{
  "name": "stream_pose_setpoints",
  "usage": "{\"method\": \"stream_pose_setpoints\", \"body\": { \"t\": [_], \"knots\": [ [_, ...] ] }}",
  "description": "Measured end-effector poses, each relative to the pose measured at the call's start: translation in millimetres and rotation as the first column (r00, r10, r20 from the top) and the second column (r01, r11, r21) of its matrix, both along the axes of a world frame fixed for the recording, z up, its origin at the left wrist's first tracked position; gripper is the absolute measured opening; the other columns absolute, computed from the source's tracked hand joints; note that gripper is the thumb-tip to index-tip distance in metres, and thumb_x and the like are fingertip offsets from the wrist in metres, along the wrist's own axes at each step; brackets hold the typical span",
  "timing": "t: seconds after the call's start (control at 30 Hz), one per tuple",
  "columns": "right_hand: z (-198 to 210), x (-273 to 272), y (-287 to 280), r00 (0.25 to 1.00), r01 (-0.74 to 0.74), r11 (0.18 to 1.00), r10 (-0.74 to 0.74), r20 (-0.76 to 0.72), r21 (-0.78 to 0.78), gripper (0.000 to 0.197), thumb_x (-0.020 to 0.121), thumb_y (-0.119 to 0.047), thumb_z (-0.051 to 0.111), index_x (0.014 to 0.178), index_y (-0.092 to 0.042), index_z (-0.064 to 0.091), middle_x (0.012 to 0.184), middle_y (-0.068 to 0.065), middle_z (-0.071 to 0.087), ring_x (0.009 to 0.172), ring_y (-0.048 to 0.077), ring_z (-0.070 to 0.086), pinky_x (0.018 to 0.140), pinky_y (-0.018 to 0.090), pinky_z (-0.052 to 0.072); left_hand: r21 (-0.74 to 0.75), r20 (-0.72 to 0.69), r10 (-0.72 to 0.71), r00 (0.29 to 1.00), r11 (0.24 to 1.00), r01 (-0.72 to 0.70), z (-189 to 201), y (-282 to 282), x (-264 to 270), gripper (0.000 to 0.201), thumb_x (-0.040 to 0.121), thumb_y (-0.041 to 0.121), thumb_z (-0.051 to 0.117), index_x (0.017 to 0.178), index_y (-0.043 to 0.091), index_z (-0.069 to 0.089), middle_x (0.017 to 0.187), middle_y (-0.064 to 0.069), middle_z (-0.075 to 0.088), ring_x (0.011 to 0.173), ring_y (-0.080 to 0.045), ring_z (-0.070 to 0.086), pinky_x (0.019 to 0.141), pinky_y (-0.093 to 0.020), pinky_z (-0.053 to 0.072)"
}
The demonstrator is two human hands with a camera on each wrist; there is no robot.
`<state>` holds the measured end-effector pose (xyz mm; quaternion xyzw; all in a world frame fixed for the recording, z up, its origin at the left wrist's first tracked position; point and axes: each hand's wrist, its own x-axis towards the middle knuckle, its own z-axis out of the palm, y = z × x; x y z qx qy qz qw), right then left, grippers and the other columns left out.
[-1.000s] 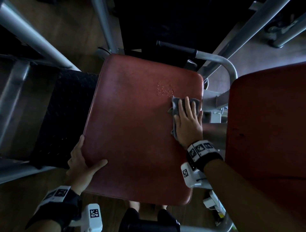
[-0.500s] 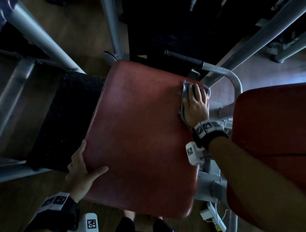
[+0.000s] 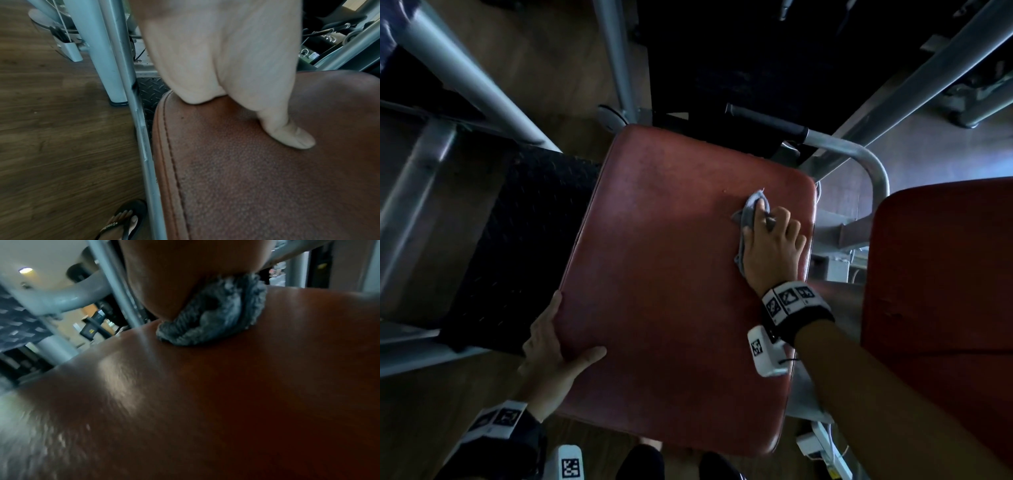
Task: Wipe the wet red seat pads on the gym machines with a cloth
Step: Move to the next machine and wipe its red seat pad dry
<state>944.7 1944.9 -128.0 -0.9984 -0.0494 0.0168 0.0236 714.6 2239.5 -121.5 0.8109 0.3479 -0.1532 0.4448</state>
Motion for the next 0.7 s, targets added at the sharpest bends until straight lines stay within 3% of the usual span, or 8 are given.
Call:
{"method": "stream_pose_setpoints", "body": {
  "t": [0.1,0.23,0.37,0.43,0.57,0.63,0.7],
  "knots": [
    [2,-6,4,0.999,0.030,0.999,-0.030,-0.023,0.015,0.051,0.099,-0.040,0.039,0.145,-0.018,0.038,0.132,0.014,0.042,0.105,0.032,0.046,0.083,0.047,0.044,0.004,-0.014,-0.008,1.000,1.000,0.008,-1,2,-1,0.127,0.042,0.076,0.070,0.150,0.054,0.005,0.155,0.005,0.022,0.141,-0.029,0.028,0.111,-0.057,0.033],
    [6,-44,-4,0.967,-0.220,0.974,0.225,-0.115,0.059,0.056,0.099,-0.041,0.035,0.151,-0.019,0.031,0.147,0.008,0.032,0.128,0.028,0.037,0.099,0.045,0.041,-0.014,-0.020,-0.003,1.000,1.000,0.002,1,2,1,0.124,0.042,0.075,0.071,0.145,0.063,0.004,0.155,0.005,0.021,0.141,-0.029,0.028,0.112,-0.057,0.033],
    [5,-34,-18,0.924,-0.349,0.935,0.355,-0.140,0.067,0.057,0.102,-0.039,0.033,0.155,-0.019,0.021,0.162,0.002,0.016,0.148,0.023,0.018,0.117,0.052,0.024,-0.014,-0.018,-0.015,1.000,1.000,0.015,4,2,2,0.121,0.042,0.075,0.071,0.140,0.070,0.001,0.155,0.006,0.020,0.140,-0.029,0.029,0.111,-0.056,0.034],
    [1,-8,-21,0.955,-0.268,0.961,0.274,-0.115,0.064,0.058,0.102,-0.037,0.030,0.155,-0.018,0.016,0.164,0.003,0.009,0.150,0.025,0.011,0.119,0.056,0.015,-0.010,-0.003,-0.026,1.000,1.000,0.026,5,1,2,0.121,0.043,0.076,0.071,0.142,0.067,0.001,0.155,0.007,0.019,0.141,-0.028,0.027,0.111,-0.056,0.033],
    [-11,55,-9,0.997,0.058,0.992,-0.051,-0.061,0.114,0.060,0.101,-0.039,0.019,0.155,-0.013,0.014,0.163,0.012,0.013,0.150,0.032,0.011,0.117,0.062,0.009,-0.006,0.012,-0.014,1.000,1.000,0.014,5,0,1,0.126,0.043,0.075,0.070,0.152,0.050,0.010,0.157,0.004,0.022,0.141,-0.027,0.028,0.113,-0.053,0.032],
    [-12,71,7,0.981,0.163,0.978,-0.147,-0.125,0.128,0.063,0.101,-0.042,0.020,0.156,-0.013,0.010,0.164,0.011,0.008,0.150,0.034,0.005,0.118,0.062,0.002,-0.012,0.022,-0.020,1.000,1.000,0.020,5,1,1,0.122,0.044,0.074,0.071,0.147,0.059,0.008,0.156,0.005,0.023,0.141,-0.025,0.030,0.113,-0.053,0.032],
    [-12,69,31,0.987,0.106,0.988,-0.091,-0.132,0.115,0.065,0.100,-0.043,0.025,0.156,-0.014,0.009,0.164,0.011,0.007,0.150,0.034,0.004,0.118,0.060,-0.002,-0.019,0.029,-0.014,0.999,1.000,0.015,6,3,3,0.116,0.043,0.074,0.072,0.139,0.070,0.006,0.155,0.005,0.024,0.141,-0.025,0.031,0.112,-0.054,0.034]
  ]
}}
